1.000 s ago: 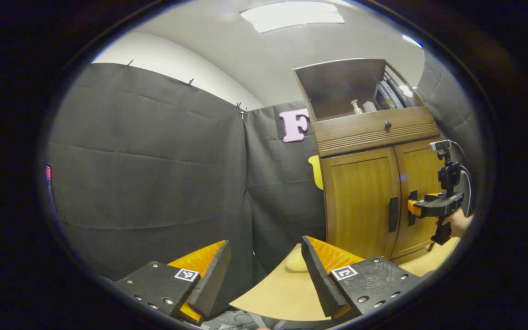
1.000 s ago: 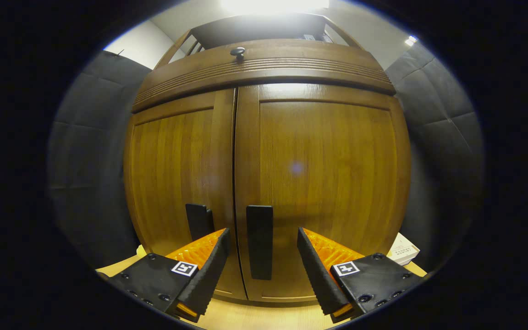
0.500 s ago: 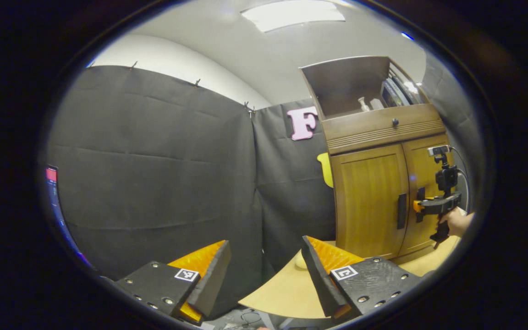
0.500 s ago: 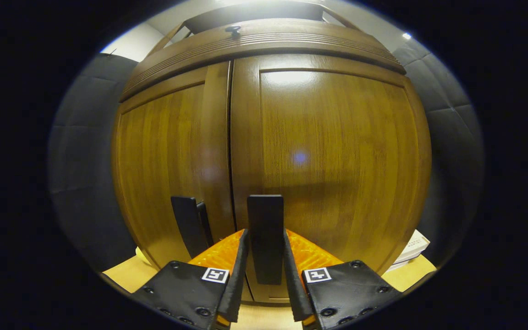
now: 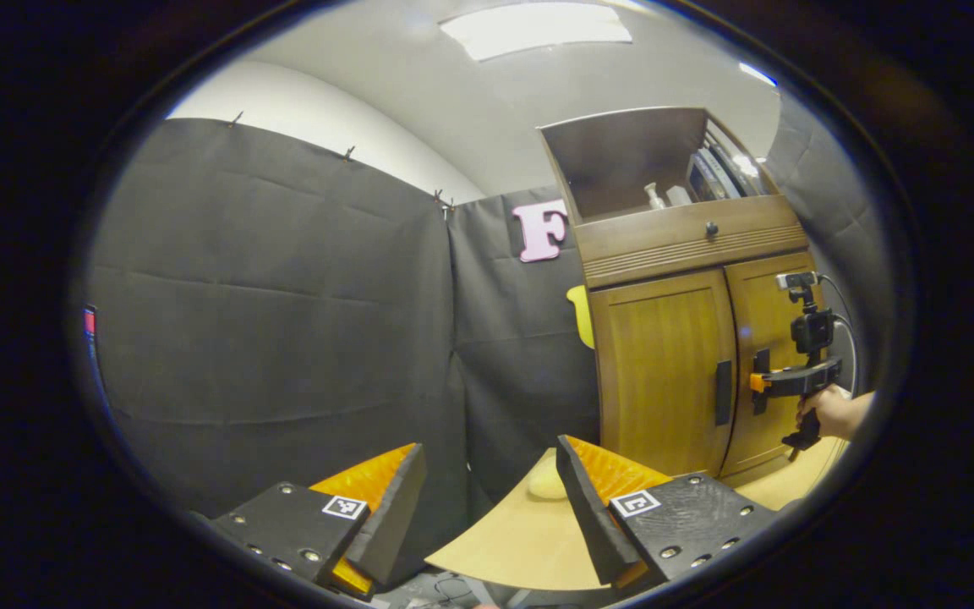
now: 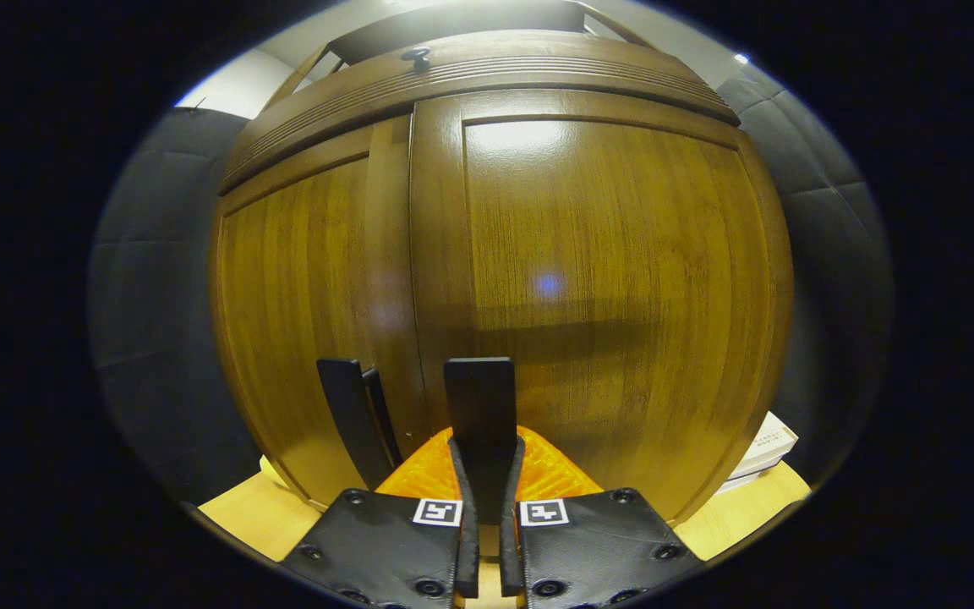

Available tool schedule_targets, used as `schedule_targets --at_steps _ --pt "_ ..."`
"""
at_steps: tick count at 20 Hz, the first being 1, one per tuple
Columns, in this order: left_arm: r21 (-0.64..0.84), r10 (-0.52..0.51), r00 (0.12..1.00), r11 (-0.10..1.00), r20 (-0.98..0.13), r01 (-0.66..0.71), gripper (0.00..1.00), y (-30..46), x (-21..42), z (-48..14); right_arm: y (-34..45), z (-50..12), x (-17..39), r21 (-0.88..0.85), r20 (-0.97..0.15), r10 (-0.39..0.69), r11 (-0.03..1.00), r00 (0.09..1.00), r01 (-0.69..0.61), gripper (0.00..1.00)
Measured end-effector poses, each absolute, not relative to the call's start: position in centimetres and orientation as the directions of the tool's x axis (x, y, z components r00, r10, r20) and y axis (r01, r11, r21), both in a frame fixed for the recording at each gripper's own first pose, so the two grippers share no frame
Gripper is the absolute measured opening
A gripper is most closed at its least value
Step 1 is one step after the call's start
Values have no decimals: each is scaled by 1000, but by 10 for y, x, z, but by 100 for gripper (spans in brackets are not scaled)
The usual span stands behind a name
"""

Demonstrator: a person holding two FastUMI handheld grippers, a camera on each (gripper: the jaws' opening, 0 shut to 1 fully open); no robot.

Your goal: Open the right door of the double-door shoe cabinet with the right hand, and open the left door with the left hand.

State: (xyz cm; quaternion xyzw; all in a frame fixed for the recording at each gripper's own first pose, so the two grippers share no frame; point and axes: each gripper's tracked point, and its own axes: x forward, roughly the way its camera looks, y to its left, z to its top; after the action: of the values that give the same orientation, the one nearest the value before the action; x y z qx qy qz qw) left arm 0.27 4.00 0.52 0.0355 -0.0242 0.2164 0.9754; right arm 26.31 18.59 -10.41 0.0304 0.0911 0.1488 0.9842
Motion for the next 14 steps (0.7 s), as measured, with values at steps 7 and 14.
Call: schedule_targets --at_steps 7,14 --pt "28 332 941 942 59 -334 91 33 2 16 174 -103 229 107 -169 343 938 924 -329 11" --pt "3 233 970 972 65 -234 91 20 5 12 154 -101 192 119 -180 372 927 910 -356 11"
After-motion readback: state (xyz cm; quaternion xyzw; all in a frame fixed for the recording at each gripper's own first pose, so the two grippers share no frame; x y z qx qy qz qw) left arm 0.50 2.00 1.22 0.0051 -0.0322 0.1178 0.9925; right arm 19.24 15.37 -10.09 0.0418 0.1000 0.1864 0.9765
